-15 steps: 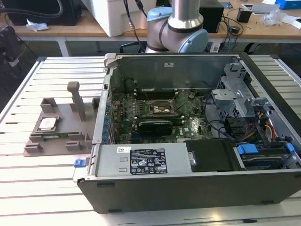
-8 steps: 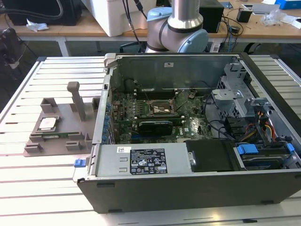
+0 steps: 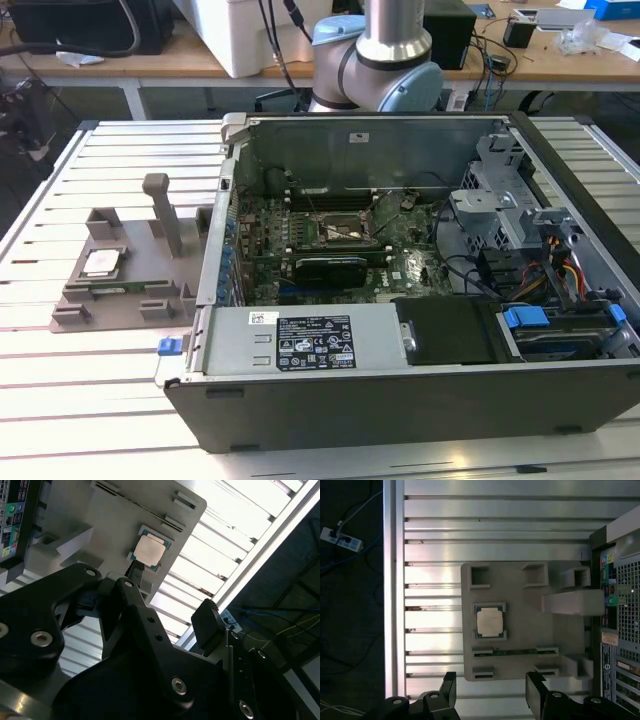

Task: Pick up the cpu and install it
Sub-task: 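Pick up the cpu and move it towards the insertion slot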

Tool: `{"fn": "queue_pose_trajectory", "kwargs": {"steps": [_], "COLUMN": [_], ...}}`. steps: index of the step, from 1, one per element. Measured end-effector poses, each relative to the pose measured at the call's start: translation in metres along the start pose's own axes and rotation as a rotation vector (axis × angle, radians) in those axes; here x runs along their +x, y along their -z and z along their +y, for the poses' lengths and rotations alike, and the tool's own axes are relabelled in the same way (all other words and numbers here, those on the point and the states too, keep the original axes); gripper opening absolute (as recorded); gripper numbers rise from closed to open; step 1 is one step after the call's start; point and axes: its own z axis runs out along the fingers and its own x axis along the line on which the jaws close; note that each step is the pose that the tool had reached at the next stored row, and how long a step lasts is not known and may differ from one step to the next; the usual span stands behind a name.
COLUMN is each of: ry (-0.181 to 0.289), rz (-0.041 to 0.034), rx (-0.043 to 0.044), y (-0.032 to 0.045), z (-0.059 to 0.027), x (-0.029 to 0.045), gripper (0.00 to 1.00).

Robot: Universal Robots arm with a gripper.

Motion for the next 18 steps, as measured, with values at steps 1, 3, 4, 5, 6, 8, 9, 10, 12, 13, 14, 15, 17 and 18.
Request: {"fn": "queue_pose_trajectory", "kwargs": {"steps": [1, 3, 4, 5, 6, 8, 9, 10, 12, 13, 14, 15, 17, 18], "ry": [0.0, 0.0, 0.0, 0.0, 0.0, 0.0, 0.0, 0.0, 0.0, 0.0, 0.0, 0.0, 0.0, 0.0], "rz": [0.0, 0.0, -0.0001, 0.0, 0.0, -0.0001, 0.0001, 0.0, 0.0, 0.0, -0.0001, 0.0, 0.0, 0.0], "rx": [0.0, 0.0, -0.0001, 0.0, -0.0001, 0.0, 0.0, 0.0, -0.0001, -0.0001, -0.0001, 0.0, 0.0, 0.0], "y": [-0.0021, -0.005, -0.006, -0.0074, -0.0083, -0.0121, -0.0149, -0.0181, -0.0224, -0.0244, -0.0257, -0.0267, -0.0307, -0.0318], "z": [-0.0001, -0.0001, -0.0001, -0.0001, -0.0001, -0.0001, -0.0002, -0.0002, -0.0002, -0.0002, -0.0002, -0.0002, -0.0003, -0.0003], "x": [0.0, 0.0, 0.0, 0.0, 0.0, 0.0, 0.0001, 0.0001, 0.0002, 0.0002, 0.0002, 0.0002, 0.0004, 0.0004], "gripper": [0.66, 0.66, 0.66, 0.66, 0.66, 0.66, 0.66, 0.66, 0.66, 0.66, 0.66, 0.66, 0.66, 0.66]}}
